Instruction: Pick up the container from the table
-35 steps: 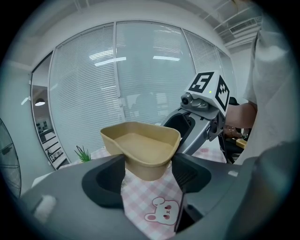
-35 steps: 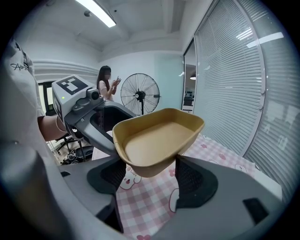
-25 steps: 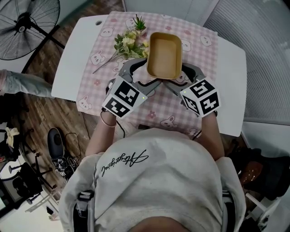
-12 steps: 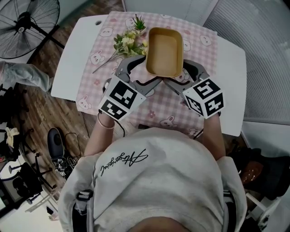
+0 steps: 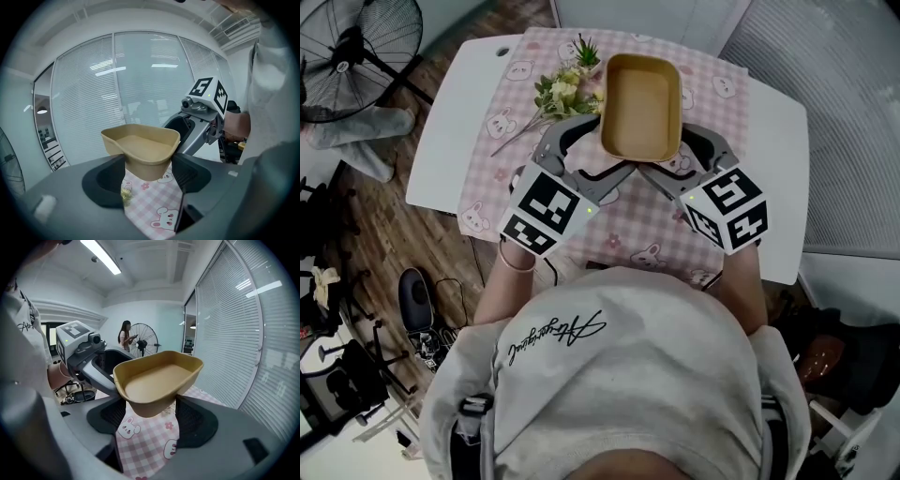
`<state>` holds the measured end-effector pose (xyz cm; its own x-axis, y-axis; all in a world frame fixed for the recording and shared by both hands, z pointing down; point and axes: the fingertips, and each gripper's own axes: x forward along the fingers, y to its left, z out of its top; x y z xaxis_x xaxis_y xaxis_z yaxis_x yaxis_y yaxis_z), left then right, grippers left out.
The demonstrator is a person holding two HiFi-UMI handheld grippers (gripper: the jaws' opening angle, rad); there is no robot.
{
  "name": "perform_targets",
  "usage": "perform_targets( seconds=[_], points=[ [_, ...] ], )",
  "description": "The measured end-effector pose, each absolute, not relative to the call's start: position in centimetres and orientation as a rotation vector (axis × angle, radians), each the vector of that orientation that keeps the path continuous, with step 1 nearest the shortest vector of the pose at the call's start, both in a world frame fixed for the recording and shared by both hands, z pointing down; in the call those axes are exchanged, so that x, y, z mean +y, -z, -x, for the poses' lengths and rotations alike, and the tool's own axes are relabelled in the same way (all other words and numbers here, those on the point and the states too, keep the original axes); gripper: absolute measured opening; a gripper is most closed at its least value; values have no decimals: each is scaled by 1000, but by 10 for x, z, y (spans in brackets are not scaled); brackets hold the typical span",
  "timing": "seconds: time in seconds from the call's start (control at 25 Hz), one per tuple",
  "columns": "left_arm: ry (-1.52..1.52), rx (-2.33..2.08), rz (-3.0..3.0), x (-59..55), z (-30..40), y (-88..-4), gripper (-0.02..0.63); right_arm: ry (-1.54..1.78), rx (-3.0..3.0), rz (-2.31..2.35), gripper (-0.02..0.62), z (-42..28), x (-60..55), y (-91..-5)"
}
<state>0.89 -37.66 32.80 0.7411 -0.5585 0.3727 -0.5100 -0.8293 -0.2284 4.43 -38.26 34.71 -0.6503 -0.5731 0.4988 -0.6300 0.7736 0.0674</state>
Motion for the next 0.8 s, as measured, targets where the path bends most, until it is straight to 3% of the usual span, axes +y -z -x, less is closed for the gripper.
perform_targets(
  seconds=[0.8],
  points=[
    [578,885,2794,-374,-11,-303,307,-37,-2456,-929,330,-47,-381,-319]
  ],
)
